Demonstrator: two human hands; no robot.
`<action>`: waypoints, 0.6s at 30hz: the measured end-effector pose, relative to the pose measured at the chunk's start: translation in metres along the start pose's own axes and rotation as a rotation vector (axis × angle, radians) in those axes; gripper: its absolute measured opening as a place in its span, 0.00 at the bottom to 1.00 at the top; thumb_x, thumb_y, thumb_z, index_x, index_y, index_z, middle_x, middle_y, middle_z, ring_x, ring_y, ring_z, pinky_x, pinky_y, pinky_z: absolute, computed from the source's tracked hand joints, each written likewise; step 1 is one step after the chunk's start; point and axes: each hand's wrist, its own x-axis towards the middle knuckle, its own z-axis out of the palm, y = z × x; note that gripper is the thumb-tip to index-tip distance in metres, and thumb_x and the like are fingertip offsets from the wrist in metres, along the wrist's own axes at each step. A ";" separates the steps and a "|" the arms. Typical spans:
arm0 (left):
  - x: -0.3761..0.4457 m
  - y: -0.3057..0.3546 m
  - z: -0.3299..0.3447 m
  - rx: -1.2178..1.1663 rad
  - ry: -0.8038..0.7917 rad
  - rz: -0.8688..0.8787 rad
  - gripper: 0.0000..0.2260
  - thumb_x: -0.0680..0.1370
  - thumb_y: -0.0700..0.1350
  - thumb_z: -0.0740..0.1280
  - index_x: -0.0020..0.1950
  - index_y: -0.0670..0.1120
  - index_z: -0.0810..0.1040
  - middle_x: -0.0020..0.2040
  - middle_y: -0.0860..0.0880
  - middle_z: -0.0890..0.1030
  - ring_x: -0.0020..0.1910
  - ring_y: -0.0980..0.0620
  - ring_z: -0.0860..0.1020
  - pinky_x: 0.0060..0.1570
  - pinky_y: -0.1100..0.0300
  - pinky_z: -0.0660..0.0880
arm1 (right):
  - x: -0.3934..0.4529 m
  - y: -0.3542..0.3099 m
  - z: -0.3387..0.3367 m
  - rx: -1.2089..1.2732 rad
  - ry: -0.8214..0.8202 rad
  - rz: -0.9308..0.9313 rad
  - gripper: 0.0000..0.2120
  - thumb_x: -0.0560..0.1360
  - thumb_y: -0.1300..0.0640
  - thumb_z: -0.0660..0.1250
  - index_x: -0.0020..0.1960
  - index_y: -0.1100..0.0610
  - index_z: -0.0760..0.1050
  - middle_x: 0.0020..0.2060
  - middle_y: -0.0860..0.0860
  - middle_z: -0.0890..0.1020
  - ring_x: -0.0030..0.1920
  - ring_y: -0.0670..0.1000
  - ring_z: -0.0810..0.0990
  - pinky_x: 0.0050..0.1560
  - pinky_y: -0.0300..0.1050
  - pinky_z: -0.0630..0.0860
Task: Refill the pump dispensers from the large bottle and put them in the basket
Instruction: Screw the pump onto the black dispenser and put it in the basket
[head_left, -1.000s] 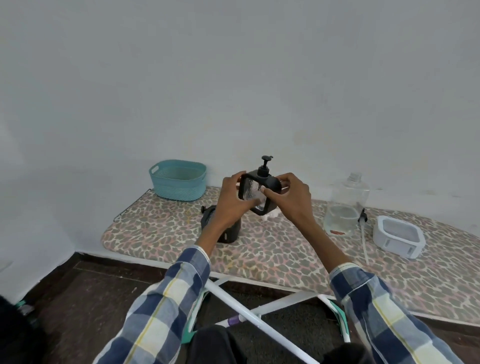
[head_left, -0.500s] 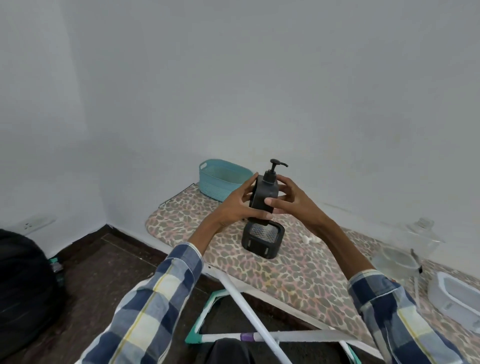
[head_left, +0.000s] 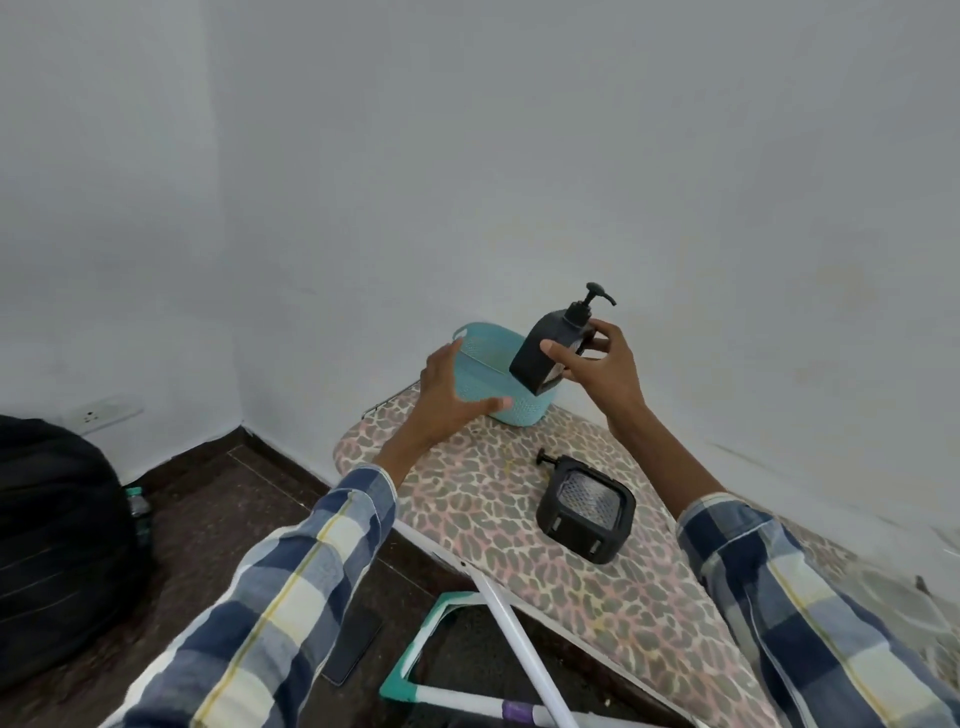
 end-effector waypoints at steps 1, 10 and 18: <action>0.004 -0.006 0.004 -0.005 0.048 0.013 0.52 0.72 0.68 0.77 0.87 0.55 0.54 0.84 0.49 0.56 0.84 0.47 0.56 0.81 0.37 0.59 | 0.006 0.001 0.005 0.000 0.018 0.001 0.47 0.59 0.30 0.83 0.71 0.47 0.72 0.61 0.47 0.80 0.59 0.49 0.84 0.60 0.58 0.84; 0.027 -0.039 0.034 0.020 0.184 0.050 0.33 0.83 0.67 0.63 0.85 0.65 0.53 0.86 0.53 0.54 0.85 0.45 0.56 0.79 0.36 0.64 | 0.055 0.008 0.044 -0.042 0.031 -0.025 0.47 0.64 0.37 0.84 0.75 0.51 0.67 0.68 0.49 0.77 0.66 0.52 0.80 0.68 0.55 0.78; 0.034 -0.056 0.041 0.096 0.172 0.080 0.36 0.82 0.69 0.59 0.87 0.59 0.51 0.86 0.50 0.58 0.84 0.47 0.59 0.78 0.34 0.66 | 0.090 0.027 0.086 -0.161 -0.143 0.096 0.53 0.62 0.41 0.86 0.77 0.57 0.65 0.67 0.51 0.74 0.65 0.52 0.77 0.62 0.52 0.80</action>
